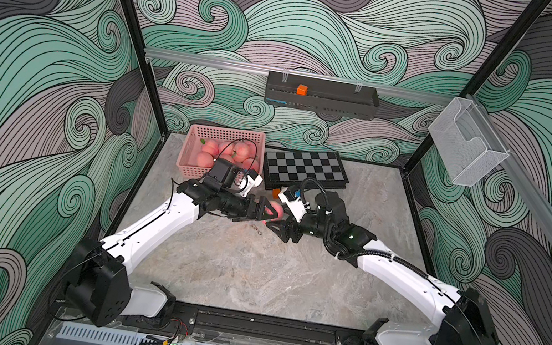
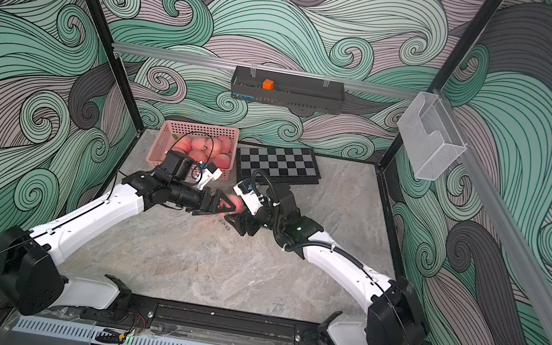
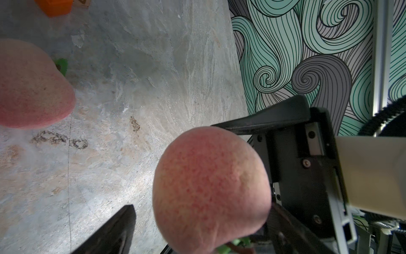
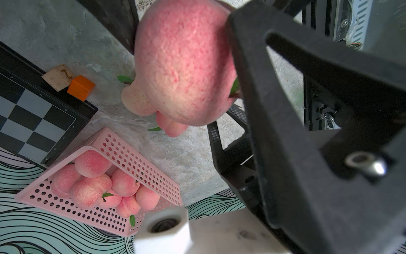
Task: Put the peaches into the basket
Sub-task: Pick up the peach from the center of the board, then place the peach in the basket.
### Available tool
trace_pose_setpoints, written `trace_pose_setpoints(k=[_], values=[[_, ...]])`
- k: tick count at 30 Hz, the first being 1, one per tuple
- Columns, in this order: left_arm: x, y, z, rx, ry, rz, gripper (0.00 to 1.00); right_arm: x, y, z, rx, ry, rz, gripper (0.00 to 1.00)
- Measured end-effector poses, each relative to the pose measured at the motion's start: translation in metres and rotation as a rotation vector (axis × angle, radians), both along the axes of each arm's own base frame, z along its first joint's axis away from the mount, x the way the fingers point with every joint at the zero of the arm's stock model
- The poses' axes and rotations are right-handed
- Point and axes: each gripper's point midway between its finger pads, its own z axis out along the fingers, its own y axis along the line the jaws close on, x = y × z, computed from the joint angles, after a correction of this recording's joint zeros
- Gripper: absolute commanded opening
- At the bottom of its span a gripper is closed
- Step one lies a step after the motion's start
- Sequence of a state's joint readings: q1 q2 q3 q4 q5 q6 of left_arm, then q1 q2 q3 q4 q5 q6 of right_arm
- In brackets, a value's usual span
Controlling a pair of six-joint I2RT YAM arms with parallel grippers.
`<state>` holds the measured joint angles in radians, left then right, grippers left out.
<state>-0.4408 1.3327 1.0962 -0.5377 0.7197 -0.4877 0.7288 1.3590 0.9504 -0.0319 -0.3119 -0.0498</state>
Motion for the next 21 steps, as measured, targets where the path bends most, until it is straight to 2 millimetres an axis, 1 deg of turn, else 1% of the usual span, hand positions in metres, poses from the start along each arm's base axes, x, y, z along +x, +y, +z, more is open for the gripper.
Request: trace_pose_setpoints(k=[5,9,12,16,21], values=[[-0.002,-0.006,0.003,-0.015,-0.004,-0.011,0.92,-0.002,0.001,0.002,0.002,-0.003,0.005,0.77],[-0.003,-0.010,0.005,-0.023,-0.008,-0.019,0.84,-0.004,0.001,0.008,0.013,-0.015,0.007,0.77],[-0.004,-0.012,0.006,-0.028,-0.011,-0.024,0.82,-0.005,0.000,0.011,0.018,-0.021,0.007,0.77],[-0.005,-0.014,0.006,-0.030,-0.013,-0.030,0.81,-0.006,-0.001,0.007,0.013,-0.015,0.009,0.77],[-0.002,-0.016,0.001,-0.024,0.000,-0.029,0.81,-0.009,-0.001,0.001,0.004,-0.005,0.013,0.77]])
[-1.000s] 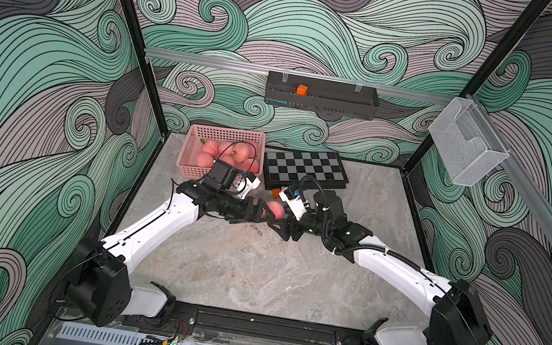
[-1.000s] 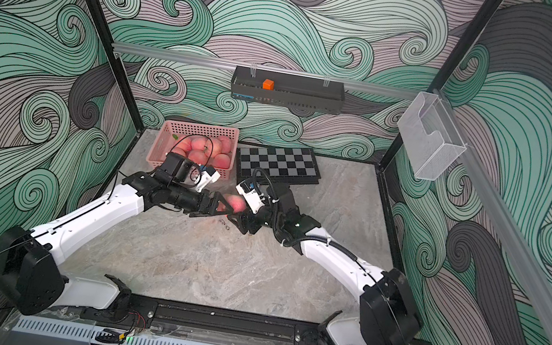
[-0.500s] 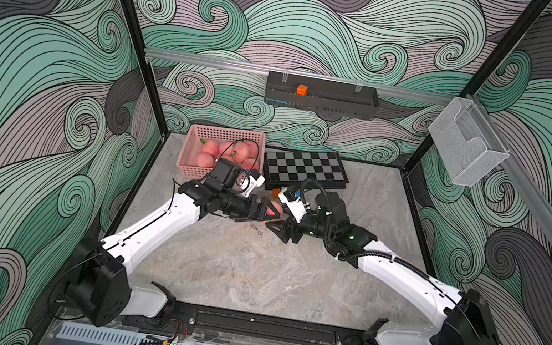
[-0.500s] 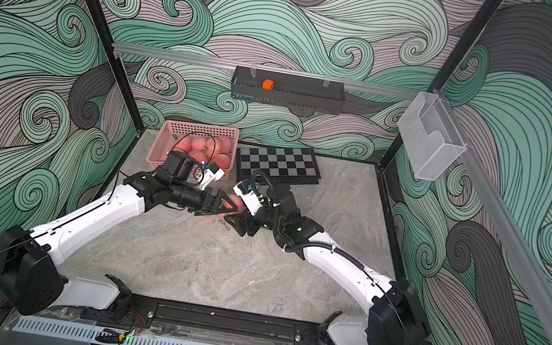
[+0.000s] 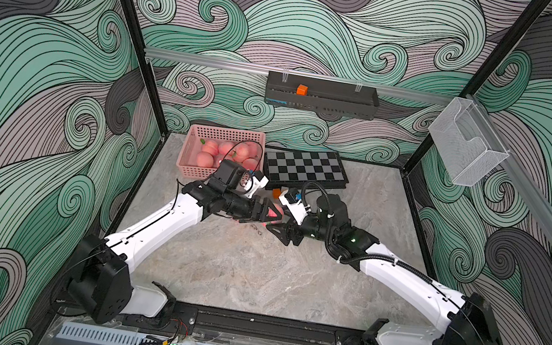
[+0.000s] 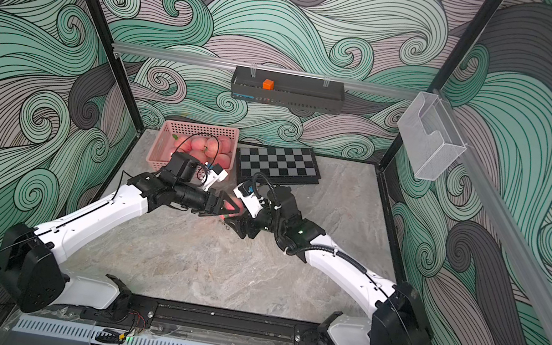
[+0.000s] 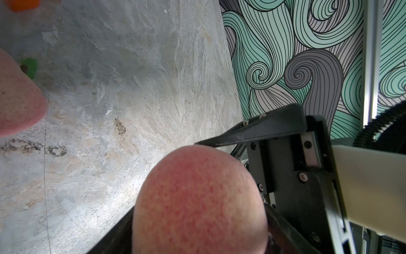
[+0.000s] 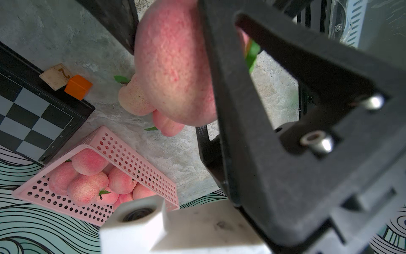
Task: Put the peaches into the basket
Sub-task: Place the peach in the basket.
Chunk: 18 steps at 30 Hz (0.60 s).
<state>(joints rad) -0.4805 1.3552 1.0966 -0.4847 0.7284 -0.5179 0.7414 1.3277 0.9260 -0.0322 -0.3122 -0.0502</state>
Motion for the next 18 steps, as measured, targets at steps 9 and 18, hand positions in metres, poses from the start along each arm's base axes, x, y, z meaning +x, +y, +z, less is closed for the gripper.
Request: trace_pose_setpoints(k=[9,18], values=[[0.002,-0.002,-0.002,0.000,0.005,0.003,0.67,0.000,0.000,0.000,-0.003,-0.006,0.003,0.78],[0.012,-0.005,0.005,0.016,-0.021,0.003,0.66,0.004,-0.002,0.001,-0.013,-0.021,-0.017,0.99]])
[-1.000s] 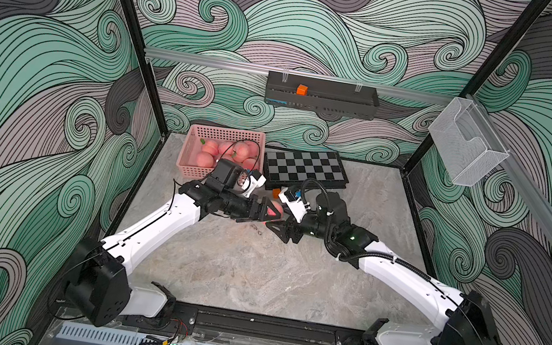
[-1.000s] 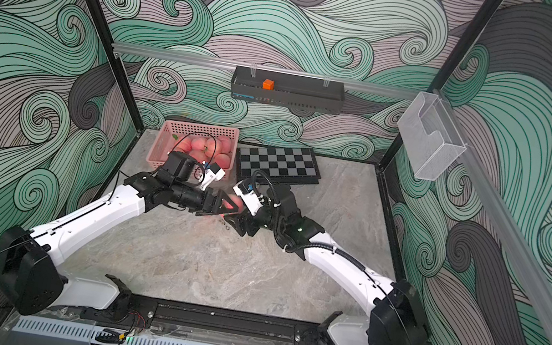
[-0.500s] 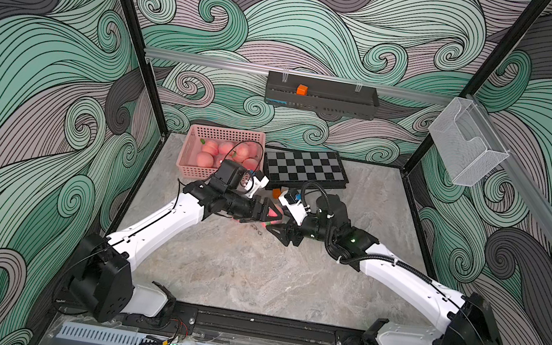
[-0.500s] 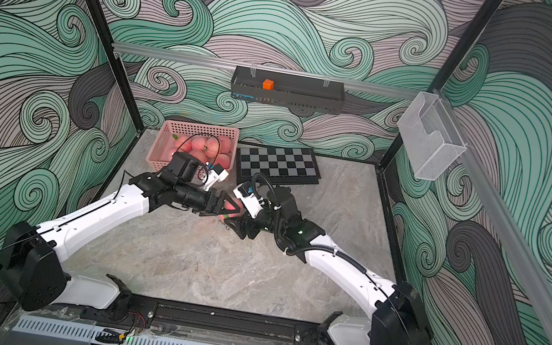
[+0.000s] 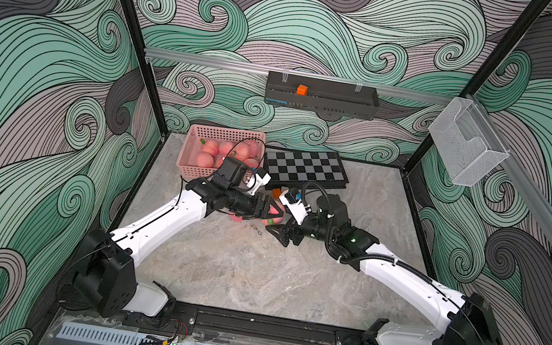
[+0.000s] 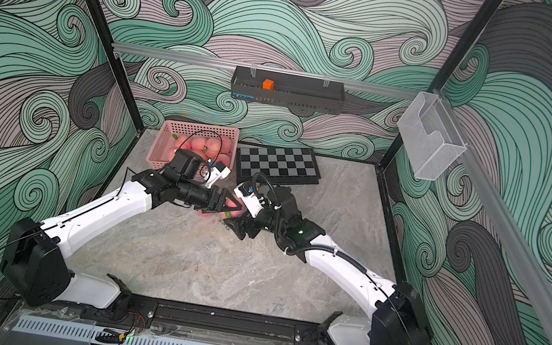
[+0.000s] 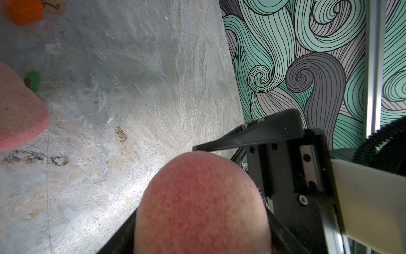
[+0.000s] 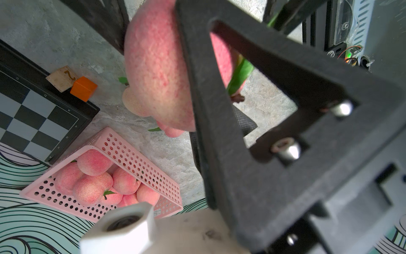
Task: Put the peaches into the basket
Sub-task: Place the peach in the basket.
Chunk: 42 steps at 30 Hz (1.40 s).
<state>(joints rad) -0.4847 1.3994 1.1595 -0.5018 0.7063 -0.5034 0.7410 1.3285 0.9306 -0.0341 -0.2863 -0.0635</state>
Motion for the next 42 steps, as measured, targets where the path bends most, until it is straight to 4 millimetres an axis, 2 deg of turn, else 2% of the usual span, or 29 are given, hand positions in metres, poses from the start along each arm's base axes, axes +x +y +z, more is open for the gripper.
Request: trace_pose_setpoints(k=[7,12,16,21,27,35,42], values=[[0.023,0.007,0.008,0.054,-0.049,0.023,0.65,0.015,-0.003,0.016,0.017,-0.015,-0.050,0.99],[0.057,0.035,0.000,0.127,-0.065,0.127,0.65,0.028,-0.003,0.032,0.037,-0.033,-0.071,0.99],[0.090,0.062,0.002,0.180,-0.090,0.211,0.65,0.034,-0.001,0.037,0.043,-0.040,-0.077,0.99],[0.141,0.097,0.010,0.262,-0.146,0.314,0.65,0.039,-0.001,0.032,0.034,-0.031,-0.085,0.99],[0.193,0.129,0.001,0.376,-0.175,0.391,0.65,0.049,-0.004,0.022,0.018,-0.011,-0.103,0.99],[0.247,0.163,-0.015,0.481,-0.186,0.473,0.65,0.061,-0.001,0.012,0.002,0.010,-0.111,0.99],[0.280,0.194,-0.020,0.554,-0.218,0.541,0.65,0.071,-0.008,0.002,-0.003,0.032,-0.126,0.99]])
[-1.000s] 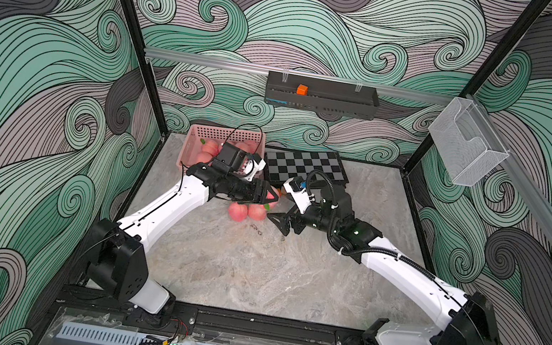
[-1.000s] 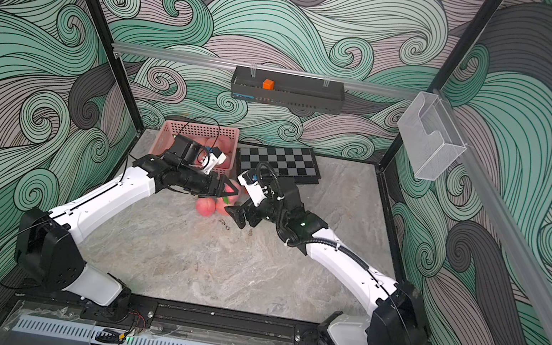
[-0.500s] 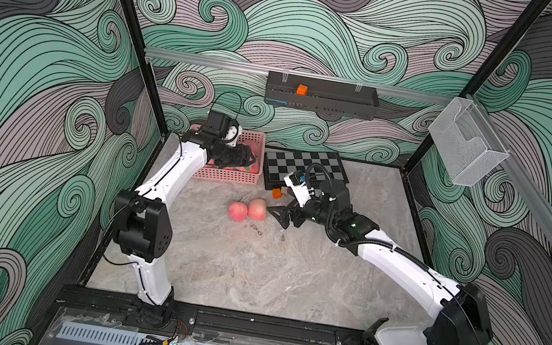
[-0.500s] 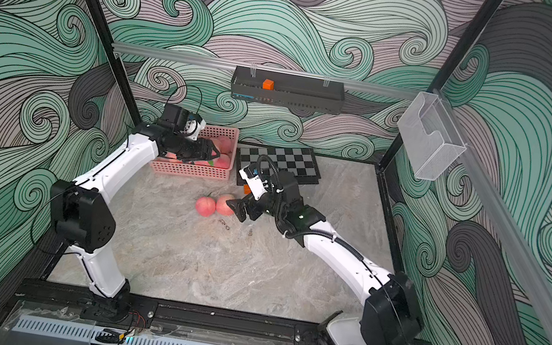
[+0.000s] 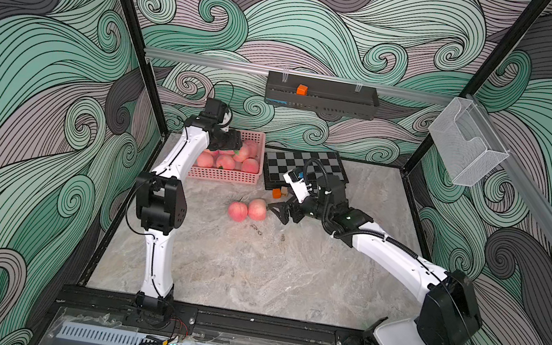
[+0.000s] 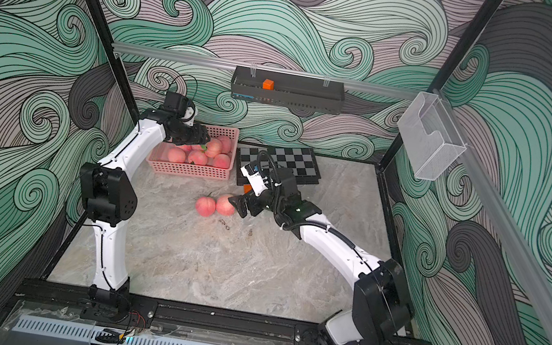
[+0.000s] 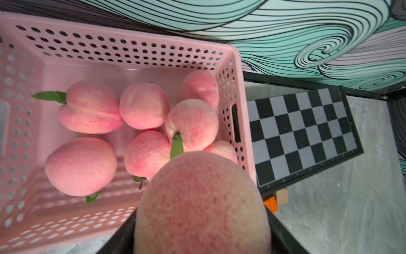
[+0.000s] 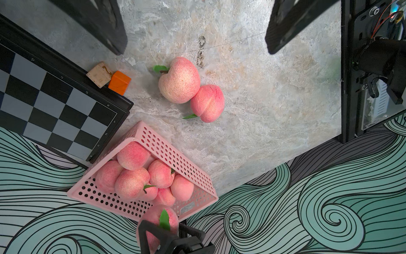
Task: Put the peaches into the basket
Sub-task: Place the peach in the basket.
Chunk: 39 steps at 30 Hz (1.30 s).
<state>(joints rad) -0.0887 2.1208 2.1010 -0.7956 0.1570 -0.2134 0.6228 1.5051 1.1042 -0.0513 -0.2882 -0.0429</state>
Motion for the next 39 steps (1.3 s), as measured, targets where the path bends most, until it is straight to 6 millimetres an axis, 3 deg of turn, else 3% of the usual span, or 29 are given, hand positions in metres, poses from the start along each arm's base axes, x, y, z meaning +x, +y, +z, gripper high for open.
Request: trace_pose_setpoints(k=[5,14,23,39], values=[[0.017,0.019,-0.012,0.065,-0.008,0.041,0.65,0.006,-0.003,-0.008,-0.005,0.016,-0.008,0.99],[0.035,0.034,-0.034,0.119,-0.005,0.070,0.65,0.010,-0.002,-0.014,-0.004,0.030,-0.003,0.99],[0.045,0.052,-0.055,0.153,0.007,0.109,0.66,0.011,-0.001,-0.017,-0.003,0.035,0.001,0.99],[0.055,0.072,-0.065,0.202,-0.018,0.157,0.67,0.020,0.006,-0.040,-0.031,0.079,0.004,0.99]])
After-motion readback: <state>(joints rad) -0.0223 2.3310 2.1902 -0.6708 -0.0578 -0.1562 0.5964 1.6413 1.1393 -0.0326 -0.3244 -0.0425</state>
